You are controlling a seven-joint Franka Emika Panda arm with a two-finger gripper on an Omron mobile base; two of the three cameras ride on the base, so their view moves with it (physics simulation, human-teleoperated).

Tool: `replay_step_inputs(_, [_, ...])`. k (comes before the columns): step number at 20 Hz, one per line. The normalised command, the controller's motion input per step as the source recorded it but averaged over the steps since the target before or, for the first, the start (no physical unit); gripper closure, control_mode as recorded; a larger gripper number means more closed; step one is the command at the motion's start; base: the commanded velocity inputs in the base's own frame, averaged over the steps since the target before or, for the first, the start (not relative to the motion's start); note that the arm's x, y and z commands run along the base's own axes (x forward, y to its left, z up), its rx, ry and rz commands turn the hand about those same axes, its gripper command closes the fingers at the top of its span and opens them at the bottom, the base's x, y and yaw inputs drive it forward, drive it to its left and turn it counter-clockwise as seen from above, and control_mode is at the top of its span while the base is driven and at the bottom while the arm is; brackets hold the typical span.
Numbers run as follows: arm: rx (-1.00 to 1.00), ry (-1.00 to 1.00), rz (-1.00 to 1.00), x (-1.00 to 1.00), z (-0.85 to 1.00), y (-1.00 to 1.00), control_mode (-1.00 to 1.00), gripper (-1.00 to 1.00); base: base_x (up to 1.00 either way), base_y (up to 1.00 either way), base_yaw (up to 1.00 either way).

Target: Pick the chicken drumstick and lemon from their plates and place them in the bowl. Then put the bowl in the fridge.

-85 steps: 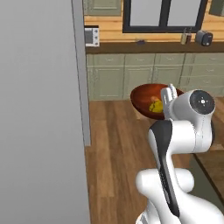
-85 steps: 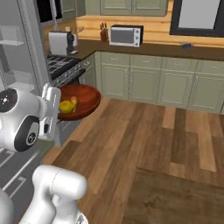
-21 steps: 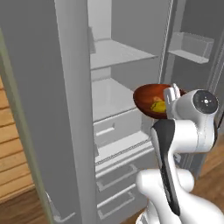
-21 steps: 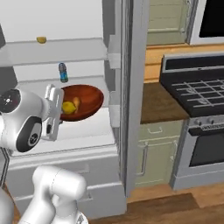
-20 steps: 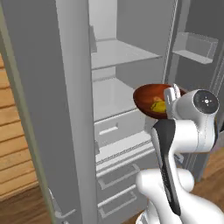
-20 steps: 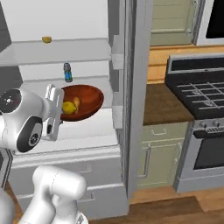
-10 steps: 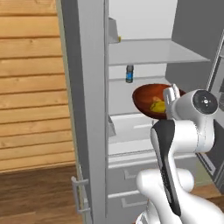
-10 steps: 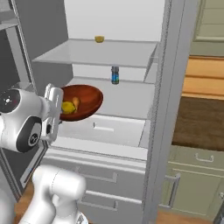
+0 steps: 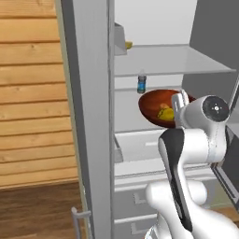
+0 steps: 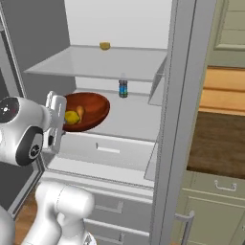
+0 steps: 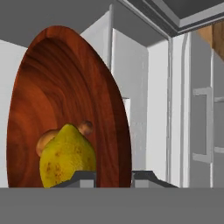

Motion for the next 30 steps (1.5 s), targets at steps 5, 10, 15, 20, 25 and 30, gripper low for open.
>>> replay_step_inputs(5, [0.0, 0.0, 0.0, 0.0, 0.0, 0.0, 1.0, 1.0, 0.41, -0.26, -0.16])
replay_step_inputs(10, [0.0, 0.0, 0.0, 0.0, 0.0, 0.0, 1.0, 1.0, 0.23, -0.1, -0.1])
replay_step_inputs(15, [0.0, 0.0, 0.0, 0.0, 0.0, 0.0, 1.0, 1.0, 0.0, 0.0, -0.01])
replay_step_inputs(20, [0.0, 0.0, 0.0, 0.0, 0.0, 0.0, 1.0, 1.0, 0.0, 0.0, 0.0])
replay_step_inputs(25, [0.01, -0.02, 0.02, 0.01, -0.23, 0.0, -1.0, 1.0, 0.0, 0.0, 0.0])
replay_step_inputs(30, [0.0, -0.06, 0.15, 0.51, -0.25, 0.12, -1.0, 1.0, 0.0, 0.0, 0.0])
